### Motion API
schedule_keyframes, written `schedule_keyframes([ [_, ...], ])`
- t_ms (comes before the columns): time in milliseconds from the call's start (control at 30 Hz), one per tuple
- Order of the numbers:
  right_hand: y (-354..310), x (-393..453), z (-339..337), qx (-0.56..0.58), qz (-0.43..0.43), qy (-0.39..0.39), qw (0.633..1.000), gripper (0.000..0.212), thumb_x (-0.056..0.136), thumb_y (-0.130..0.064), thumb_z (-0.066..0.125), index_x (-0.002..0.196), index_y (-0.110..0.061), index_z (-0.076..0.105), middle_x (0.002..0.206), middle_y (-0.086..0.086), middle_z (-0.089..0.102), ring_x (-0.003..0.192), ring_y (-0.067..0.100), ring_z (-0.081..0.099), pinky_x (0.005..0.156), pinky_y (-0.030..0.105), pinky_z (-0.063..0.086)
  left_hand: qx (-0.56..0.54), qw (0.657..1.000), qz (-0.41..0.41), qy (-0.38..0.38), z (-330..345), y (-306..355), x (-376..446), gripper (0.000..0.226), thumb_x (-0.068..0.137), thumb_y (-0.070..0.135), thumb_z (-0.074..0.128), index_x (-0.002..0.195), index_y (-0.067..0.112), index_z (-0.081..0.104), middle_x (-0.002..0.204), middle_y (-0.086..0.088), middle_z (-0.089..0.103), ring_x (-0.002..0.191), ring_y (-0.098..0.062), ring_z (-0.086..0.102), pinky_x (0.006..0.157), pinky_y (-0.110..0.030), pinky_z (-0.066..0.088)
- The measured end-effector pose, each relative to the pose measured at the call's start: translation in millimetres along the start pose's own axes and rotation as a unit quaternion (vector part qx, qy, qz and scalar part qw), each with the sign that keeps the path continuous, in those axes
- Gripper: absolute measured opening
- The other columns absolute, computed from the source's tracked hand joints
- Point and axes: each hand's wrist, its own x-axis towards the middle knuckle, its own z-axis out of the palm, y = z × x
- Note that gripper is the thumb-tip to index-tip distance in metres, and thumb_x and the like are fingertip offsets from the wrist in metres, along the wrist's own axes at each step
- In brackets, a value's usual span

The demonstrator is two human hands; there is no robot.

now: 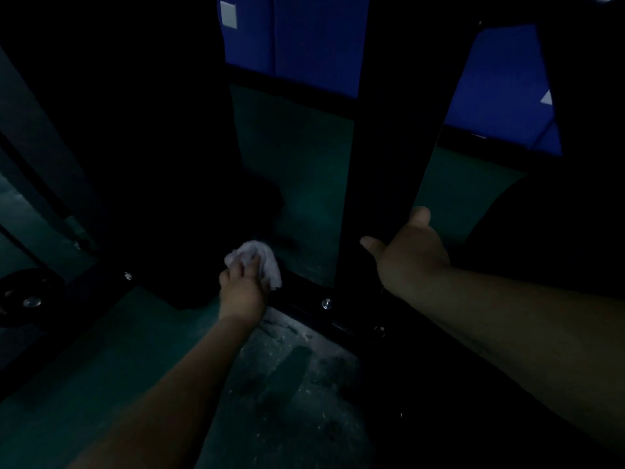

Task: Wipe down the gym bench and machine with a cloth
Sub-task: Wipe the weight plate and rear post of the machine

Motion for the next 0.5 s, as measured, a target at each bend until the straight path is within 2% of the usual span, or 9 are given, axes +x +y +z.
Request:
schedule_keyframes([
  [67,1,1,1,-0.015,-0.008,0.009,1.000,0.049,0.092,-0.022,0.061,0.128,-0.008,0.030,0.132,0.014,0.048,0.108,0.023,0.050,0.071,0.024,0.031,0.057,0.995,0.000,-0.084,16,-3,15,0.056,0.098,0.042,0.042,0.149,0.030,0.023,0.158,-0.009,0.008,0.135,-0.042,0.013,0.111,-0.040,0.022],
  [100,1,1,1,-0.014,-0.009,0.011,1.000,0.050,0.091,-0.023,0.062,0.127,-0.007,0.030,0.131,0.014,0.049,0.108,0.024,0.050,0.073,0.025,0.031,0.055,0.994,0.004,-0.091,24,-4,18,0.056,0.097,0.043,0.043,0.149,0.032,0.025,0.159,-0.007,0.006,0.136,-0.041,0.009,0.112,-0.040,0.020],
  [200,1,0,2,-0.013,-0.015,0.012,1.000,0.050,0.090,-0.025,0.063,0.125,-0.008,0.031,0.128,0.013,0.050,0.100,0.021,0.047,0.073,0.026,0.032,-0.006,0.999,0.034,-0.033,39,6,-1,0.045,0.098,0.031,0.044,0.142,0.031,0.039,0.152,-0.012,0.026,0.128,-0.034,0.024,0.105,-0.034,0.024],
  [300,1,0,2,-0.026,-0.020,0.013,0.999,0.052,0.090,-0.026,0.063,0.127,-0.007,0.030,0.127,0.013,0.051,0.104,0.024,0.050,0.074,0.026,0.032,-0.019,0.994,0.103,-0.025,54,27,-41,0.052,0.091,0.017,0.054,0.140,0.031,0.043,0.136,-0.008,0.047,0.117,-0.025,0.035,0.097,-0.031,0.033],
  [367,1,-1,3,-0.032,-0.020,0.023,0.999,0.053,0.090,-0.027,0.063,0.128,-0.008,0.030,0.126,0.012,0.051,0.109,0.027,0.052,0.076,0.028,0.034,-0.002,0.990,0.139,-0.030,59,42,-67,0.059,0.086,0.011,0.055,0.141,0.029,0.042,0.130,-0.007,0.051,0.113,-0.024,0.038,0.092,-0.030,0.038],
  [433,1,0,4,-0.027,-0.019,0.025,0.999,0.050,0.091,-0.026,0.062,0.126,-0.008,0.031,0.123,0.012,0.052,0.105,0.027,0.052,0.080,0.031,0.039,-0.013,0.988,0.155,-0.025,59,44,-81,0.060,0.084,0.012,0.059,0.140,0.025,0.044,0.125,-0.009,0.054,0.112,-0.027,0.040,0.092,-0.031,0.035],
  [500,1,-1,3,-0.026,-0.021,0.023,0.999,0.049,0.091,-0.025,0.062,0.125,-0.008,0.032,0.123,0.012,0.052,0.104,0.026,0.051,0.081,0.031,0.039,-0.045,0.991,0.126,0.000,60,42,-88,0.060,0.080,0.006,0.063,0.136,0.023,0.050,0.118,-0.010,0.056,0.106,-0.028,0.041,0.090,-0.032,0.037],
])
